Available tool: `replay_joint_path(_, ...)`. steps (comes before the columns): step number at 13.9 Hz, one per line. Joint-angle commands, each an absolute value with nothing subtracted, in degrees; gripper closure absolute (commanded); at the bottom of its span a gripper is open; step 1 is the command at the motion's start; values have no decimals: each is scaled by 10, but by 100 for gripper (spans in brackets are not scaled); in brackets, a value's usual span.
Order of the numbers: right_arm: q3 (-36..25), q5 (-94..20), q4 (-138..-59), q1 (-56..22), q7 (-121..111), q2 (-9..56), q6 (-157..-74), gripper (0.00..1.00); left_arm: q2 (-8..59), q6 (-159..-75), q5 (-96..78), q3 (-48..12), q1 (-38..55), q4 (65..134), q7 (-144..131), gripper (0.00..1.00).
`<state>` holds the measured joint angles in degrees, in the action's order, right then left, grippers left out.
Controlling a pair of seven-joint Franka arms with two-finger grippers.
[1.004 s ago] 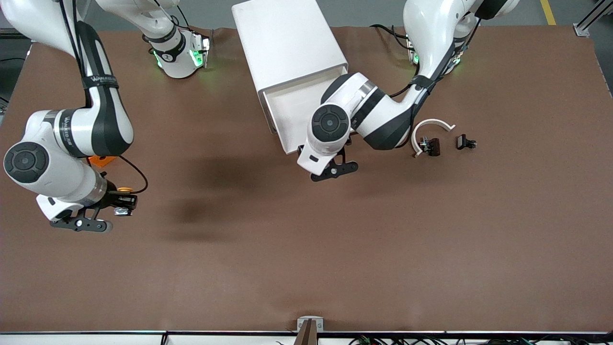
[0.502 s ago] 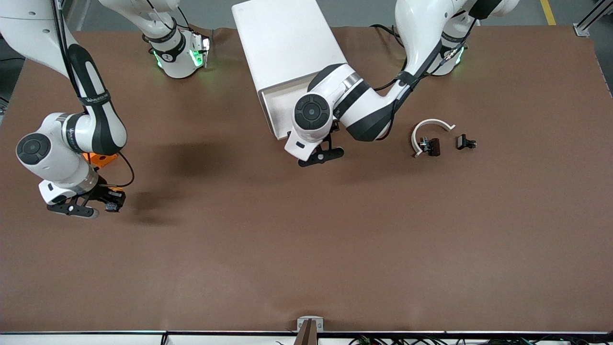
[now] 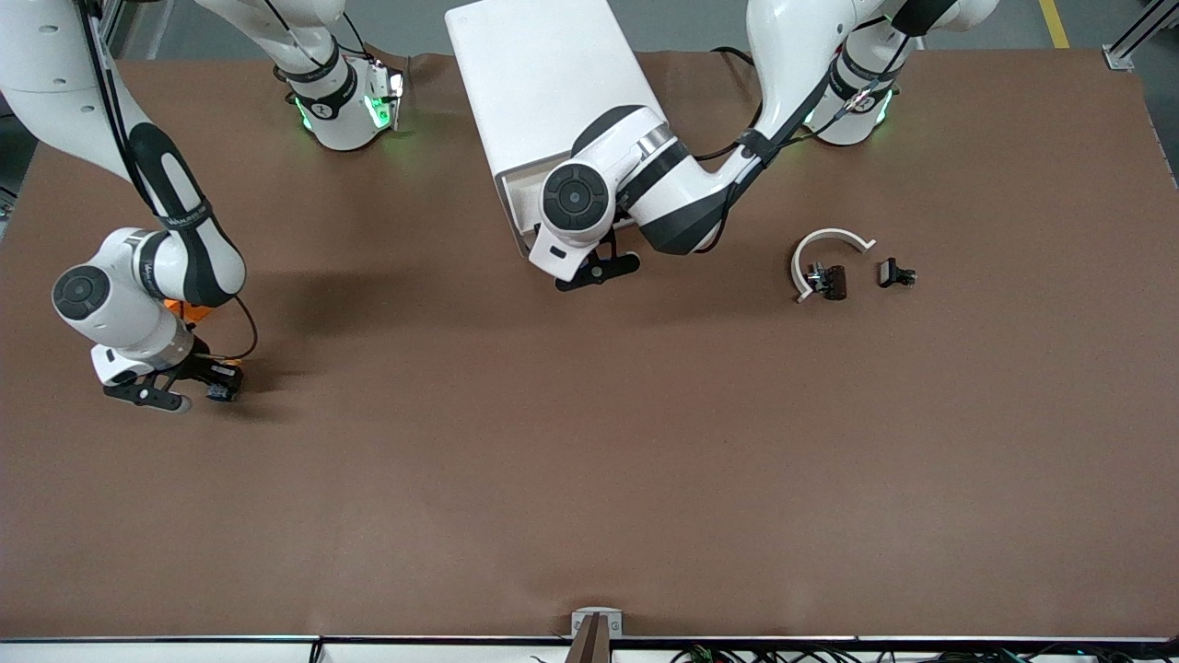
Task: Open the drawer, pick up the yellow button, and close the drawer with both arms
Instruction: 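Push the drawer shut with the left gripper while the right gripper lowers, then set the button on the table beside the orange block, open the right gripper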
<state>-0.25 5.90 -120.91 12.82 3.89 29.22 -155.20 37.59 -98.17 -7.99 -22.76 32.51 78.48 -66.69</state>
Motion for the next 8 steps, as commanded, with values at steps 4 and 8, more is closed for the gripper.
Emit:
replay_joint_path(4, 93, 66, -1179, 232, -60, 329, -1547, 64, 357, -982, -138, -244, 324, 816, -690, 0)
replay_joint_path(8, 96, 65, -1141, 225, -56, 322, -1476, 0, 361, -981, -191, -249, 324, 822, -691, 0)
